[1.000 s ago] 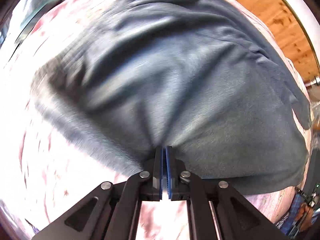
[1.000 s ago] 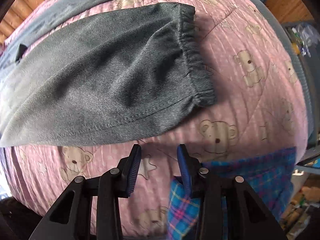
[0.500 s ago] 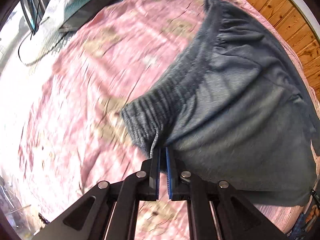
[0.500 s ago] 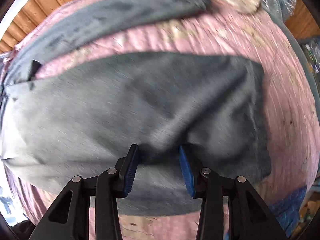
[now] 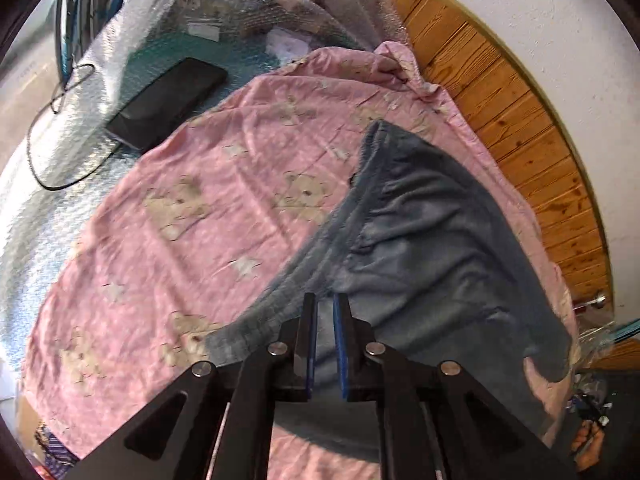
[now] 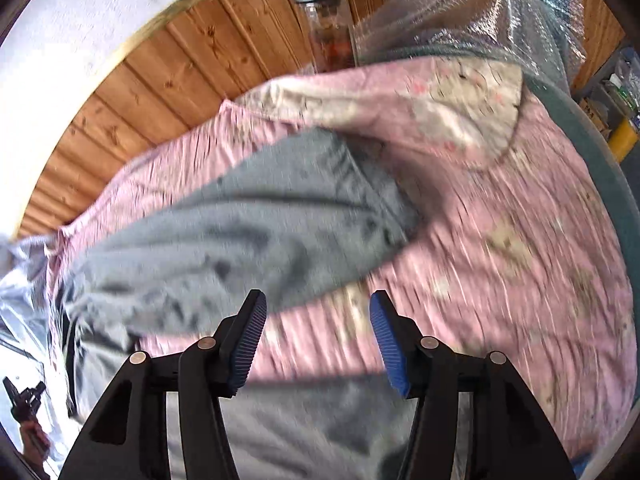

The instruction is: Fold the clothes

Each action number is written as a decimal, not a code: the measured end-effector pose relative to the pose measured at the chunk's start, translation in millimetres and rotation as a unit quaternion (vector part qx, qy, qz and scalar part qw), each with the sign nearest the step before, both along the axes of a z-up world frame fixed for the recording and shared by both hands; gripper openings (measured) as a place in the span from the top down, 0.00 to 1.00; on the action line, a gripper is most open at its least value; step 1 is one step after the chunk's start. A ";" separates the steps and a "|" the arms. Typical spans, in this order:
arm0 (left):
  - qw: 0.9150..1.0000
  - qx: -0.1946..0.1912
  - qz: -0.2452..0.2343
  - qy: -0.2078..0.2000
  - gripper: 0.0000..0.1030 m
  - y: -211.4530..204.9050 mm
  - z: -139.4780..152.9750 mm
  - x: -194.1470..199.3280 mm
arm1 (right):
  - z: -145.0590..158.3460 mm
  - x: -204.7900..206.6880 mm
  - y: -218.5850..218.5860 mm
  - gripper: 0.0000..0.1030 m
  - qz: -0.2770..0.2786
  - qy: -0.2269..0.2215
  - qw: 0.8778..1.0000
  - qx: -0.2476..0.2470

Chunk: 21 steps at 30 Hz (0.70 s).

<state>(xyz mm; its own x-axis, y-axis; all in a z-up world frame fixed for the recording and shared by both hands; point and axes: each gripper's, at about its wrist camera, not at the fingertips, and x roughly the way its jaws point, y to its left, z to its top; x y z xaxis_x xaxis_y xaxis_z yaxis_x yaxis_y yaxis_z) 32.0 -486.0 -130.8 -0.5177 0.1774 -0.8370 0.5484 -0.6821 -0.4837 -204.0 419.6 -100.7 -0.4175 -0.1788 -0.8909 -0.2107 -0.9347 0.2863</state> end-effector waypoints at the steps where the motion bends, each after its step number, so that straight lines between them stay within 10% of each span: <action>1: 0.999 0.033 0.007 0.010 0.74 2.5 -2.9 -20.4 | -4.9 -20.0 -0.2 0.44 -0.010 -0.002 1.000 -0.004; 8: 0.970 0.232 0.062 0.037 0.47 34.9 -38.5 -157.0 | -46.5 -95.5 -10.3 0.44 -0.029 -0.054 0.997 0.039; 21: 0.946 0.250 0.173 -0.113 0.34 65.6 -112.2 -306.7 | -85.0 -112.5 -12.4 0.44 0.036 -0.069 0.995 0.066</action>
<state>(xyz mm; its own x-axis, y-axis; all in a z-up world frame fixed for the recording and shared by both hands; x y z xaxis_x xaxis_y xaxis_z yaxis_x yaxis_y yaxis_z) -274.8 -420.4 -243.0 -0.4357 0.4333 -0.7890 0.8248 -0.1589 -0.5427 -316.5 407.2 -185.7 -0.2806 -0.0807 -0.9564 -0.1704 -0.9764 0.1324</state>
